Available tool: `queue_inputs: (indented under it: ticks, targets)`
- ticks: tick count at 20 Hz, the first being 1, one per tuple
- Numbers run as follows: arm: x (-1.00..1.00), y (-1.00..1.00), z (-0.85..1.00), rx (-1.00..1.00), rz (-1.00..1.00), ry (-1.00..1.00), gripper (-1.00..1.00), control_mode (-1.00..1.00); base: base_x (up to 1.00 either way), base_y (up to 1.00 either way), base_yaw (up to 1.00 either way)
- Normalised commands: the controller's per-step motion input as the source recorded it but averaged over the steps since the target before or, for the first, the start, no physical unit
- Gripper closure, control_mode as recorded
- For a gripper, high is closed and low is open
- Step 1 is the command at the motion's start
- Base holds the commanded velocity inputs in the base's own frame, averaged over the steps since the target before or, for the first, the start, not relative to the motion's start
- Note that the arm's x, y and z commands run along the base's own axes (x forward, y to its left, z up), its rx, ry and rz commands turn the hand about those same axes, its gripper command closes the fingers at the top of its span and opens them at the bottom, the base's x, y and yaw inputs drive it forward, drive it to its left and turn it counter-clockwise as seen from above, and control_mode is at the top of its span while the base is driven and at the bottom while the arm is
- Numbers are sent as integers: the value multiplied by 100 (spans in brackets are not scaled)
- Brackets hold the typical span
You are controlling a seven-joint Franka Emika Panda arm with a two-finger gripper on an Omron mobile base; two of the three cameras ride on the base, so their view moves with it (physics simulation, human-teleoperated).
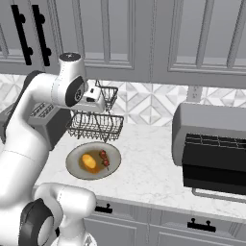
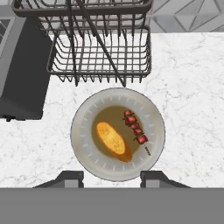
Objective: Pick up the kebab skewer and baguette bread, and place them inside the toaster oven. Close the toaster oven door and start by setting the timer.
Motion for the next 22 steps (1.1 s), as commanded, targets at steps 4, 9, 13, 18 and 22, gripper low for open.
queue_inputs:
  ticks: [4,9,13,18,22]
  targets:
    - [0,0,0,0,0,0,-100,100,0,0,0]
    - [0,0,0,0,0,0,-100,100,0,0,0]
    - [0,0,0,0,0,0,-100,100,0,0,0]
    - [0,0,0,0,0,0,-100,100,0,-58,3]
    - [0,0,0,0,0,0,-100,100,0,-45,0]
